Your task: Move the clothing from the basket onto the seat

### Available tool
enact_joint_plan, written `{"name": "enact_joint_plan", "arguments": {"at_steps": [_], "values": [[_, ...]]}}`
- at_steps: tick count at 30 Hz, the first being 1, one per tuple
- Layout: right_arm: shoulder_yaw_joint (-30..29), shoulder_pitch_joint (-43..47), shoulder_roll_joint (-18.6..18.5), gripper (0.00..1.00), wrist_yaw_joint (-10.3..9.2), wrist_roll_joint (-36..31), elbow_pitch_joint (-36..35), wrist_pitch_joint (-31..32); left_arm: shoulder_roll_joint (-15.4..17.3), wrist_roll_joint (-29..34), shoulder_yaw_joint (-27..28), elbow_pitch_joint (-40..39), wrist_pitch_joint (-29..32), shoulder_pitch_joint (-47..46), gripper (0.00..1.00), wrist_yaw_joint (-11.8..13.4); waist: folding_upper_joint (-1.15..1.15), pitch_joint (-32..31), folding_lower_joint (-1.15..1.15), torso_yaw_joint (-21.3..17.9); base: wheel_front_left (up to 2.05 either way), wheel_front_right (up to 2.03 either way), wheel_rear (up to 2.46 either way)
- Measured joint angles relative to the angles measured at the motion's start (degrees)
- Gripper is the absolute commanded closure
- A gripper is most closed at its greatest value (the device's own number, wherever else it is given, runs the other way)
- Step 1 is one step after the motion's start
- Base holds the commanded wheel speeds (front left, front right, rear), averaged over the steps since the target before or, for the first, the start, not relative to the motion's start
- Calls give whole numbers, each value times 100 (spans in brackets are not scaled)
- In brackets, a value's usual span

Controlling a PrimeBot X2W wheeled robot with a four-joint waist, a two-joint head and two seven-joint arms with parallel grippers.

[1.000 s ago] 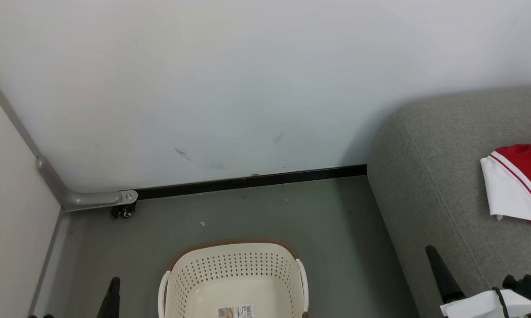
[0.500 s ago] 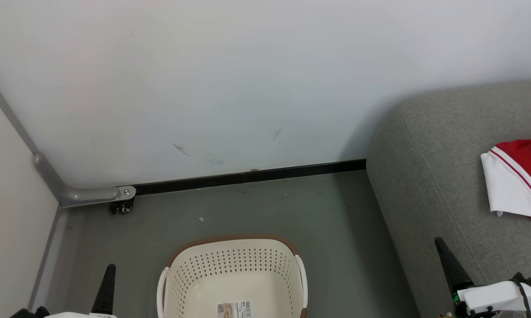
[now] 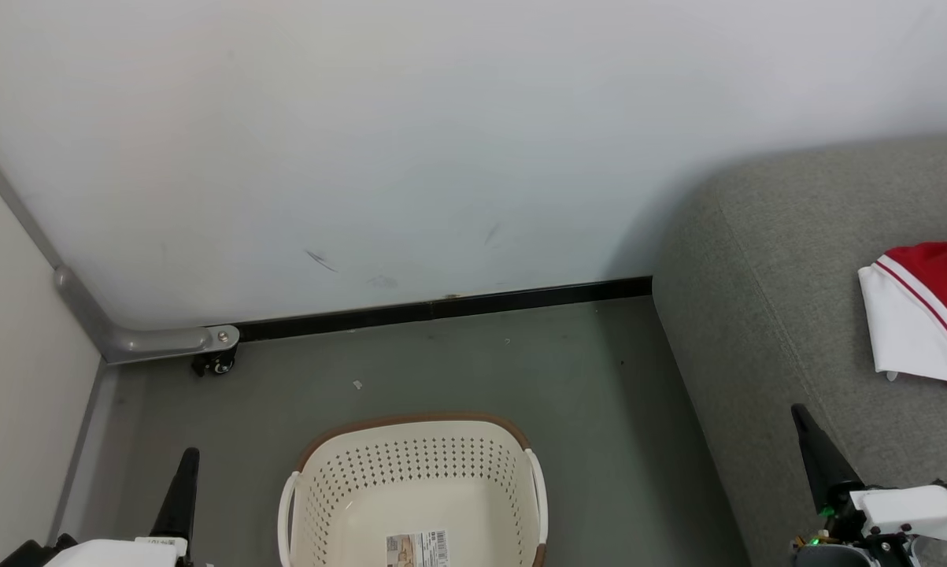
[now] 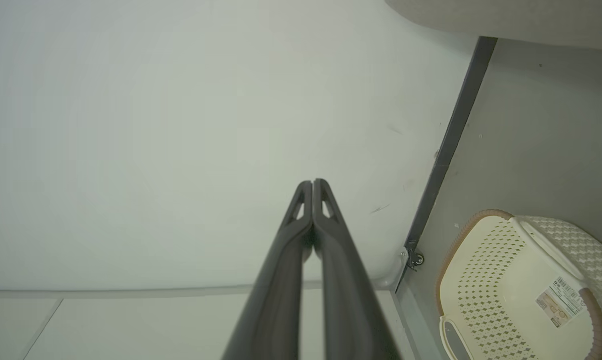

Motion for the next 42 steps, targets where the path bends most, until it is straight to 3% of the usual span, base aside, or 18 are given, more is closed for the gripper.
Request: {"name": "enact_joint_plan", "arguments": {"at_steps": [10,42], "values": [[-73,-41,-69,100,0,860,64,140,2,-659,79,3,194,-146,100,-22,0,45,0,-13,0,0,0],[-132,-129,-68,100,0,884,132,177,2,-669,79,2,193,-152,100,-44,0,46,-1,-15,0,0,0]]}}
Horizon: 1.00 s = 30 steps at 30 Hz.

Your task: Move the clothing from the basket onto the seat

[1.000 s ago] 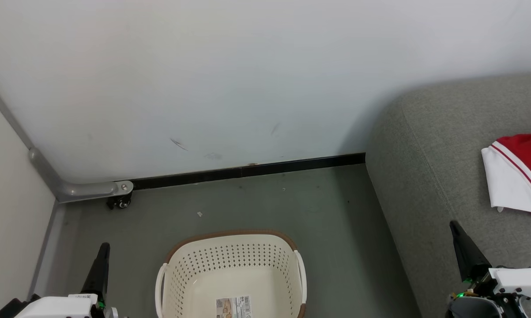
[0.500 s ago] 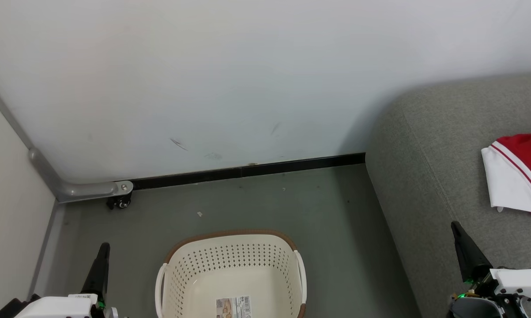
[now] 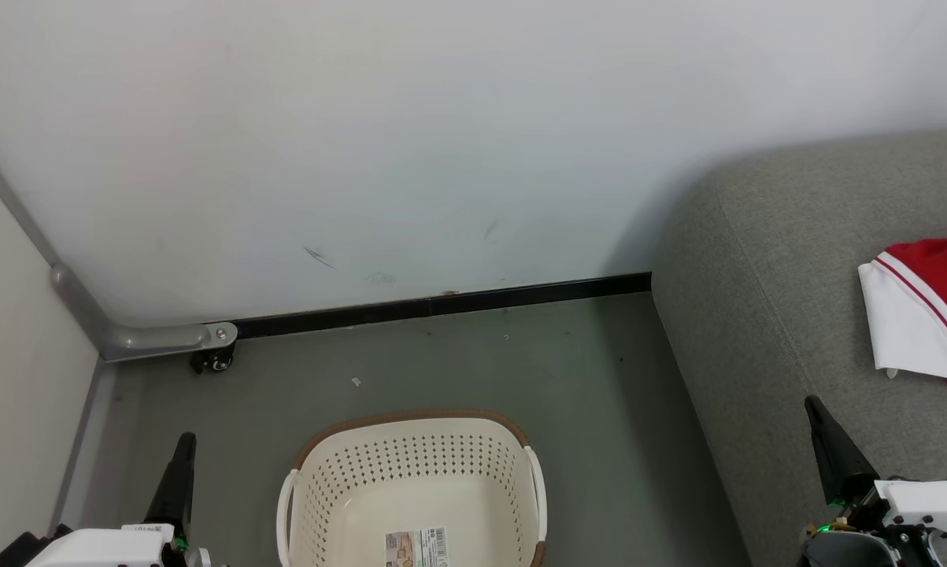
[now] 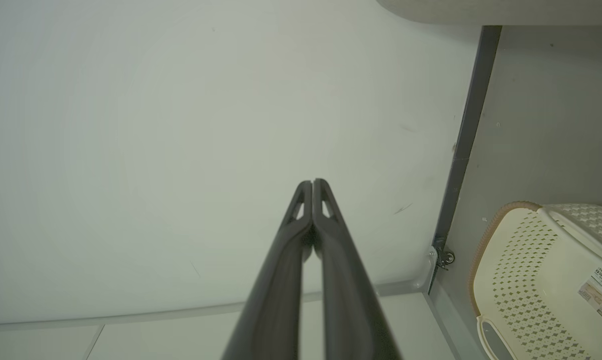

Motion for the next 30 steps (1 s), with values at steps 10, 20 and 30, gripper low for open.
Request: {"name": "enact_joint_plan", "arguments": {"at_steps": [10,20,30], "values": [[-12,0,2,100,0,-1,11,1,0,0,0,0,0,0,100,0,0,0,0,0,0,0,0],[-19,-1,8,100,0,-2,14,15,0,0,0,0,0,0,100,1,0,0,-1,0,0,0,0],[-30,-1,12,100,0,-3,16,15,0,0,0,0,0,0,100,0,0,0,-1,0,0,0,0]]}}
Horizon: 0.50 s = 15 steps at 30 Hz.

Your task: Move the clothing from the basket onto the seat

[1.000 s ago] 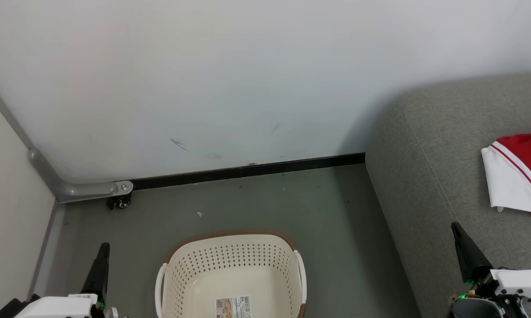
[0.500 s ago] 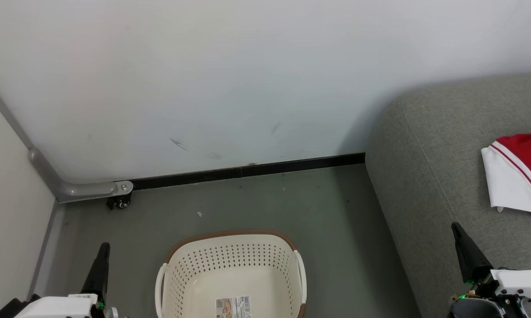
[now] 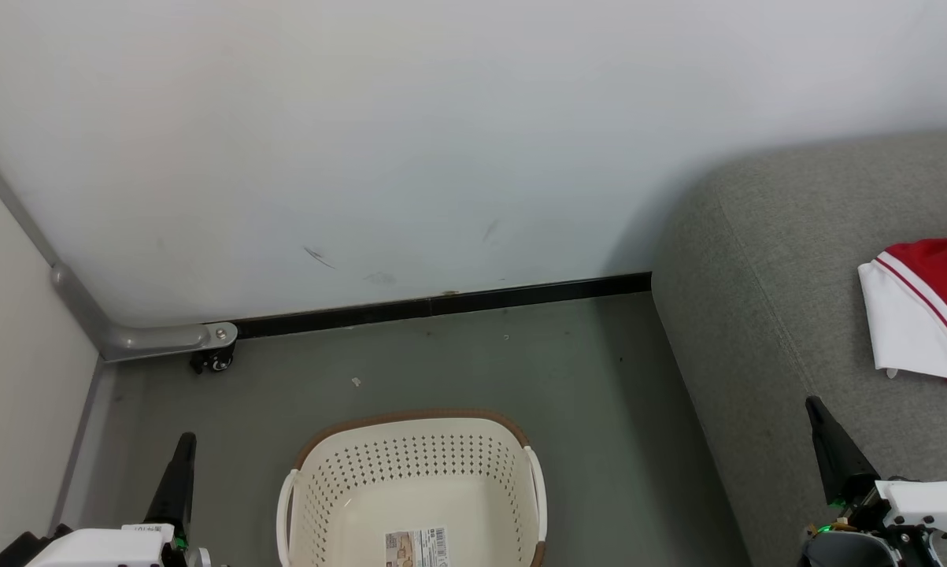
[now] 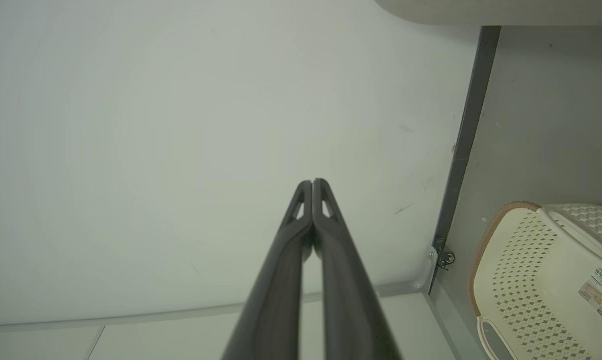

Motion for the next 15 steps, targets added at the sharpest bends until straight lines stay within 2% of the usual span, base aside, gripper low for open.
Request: {"name": "enact_joint_plan", "arguments": {"at_steps": [15], "values": [[-15,0,7,100,0,-1,3,2,0,0,0,-1,0,0,100,0,0,0,0,0,0,0,0]]}}
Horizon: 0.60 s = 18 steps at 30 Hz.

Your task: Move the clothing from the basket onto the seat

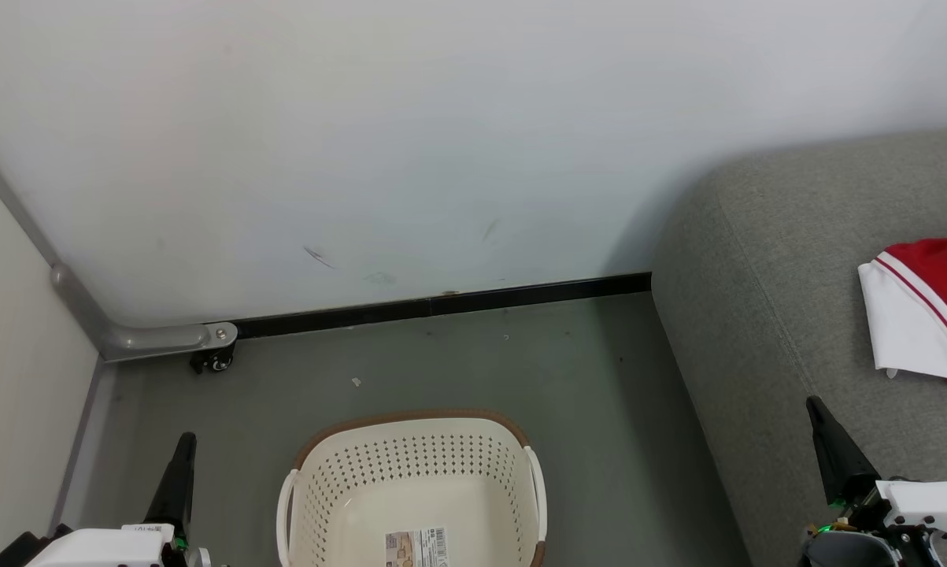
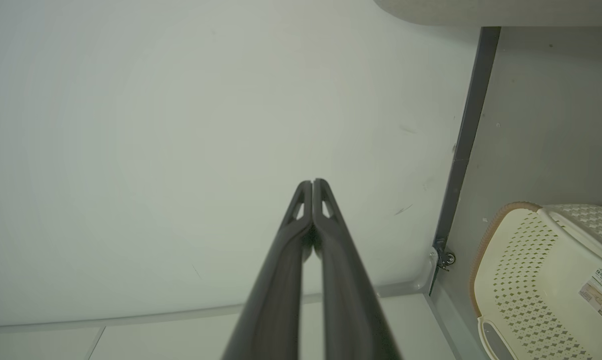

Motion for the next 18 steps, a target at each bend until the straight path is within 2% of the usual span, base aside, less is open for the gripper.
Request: {"name": "enact_joint_plan", "arguments": {"at_steps": [18], "values": [[-14,-1,14,100,0,-42,2,5,0,-1,0,-1,0,0,100,0,0,0,0,0,0,0,0]]}}
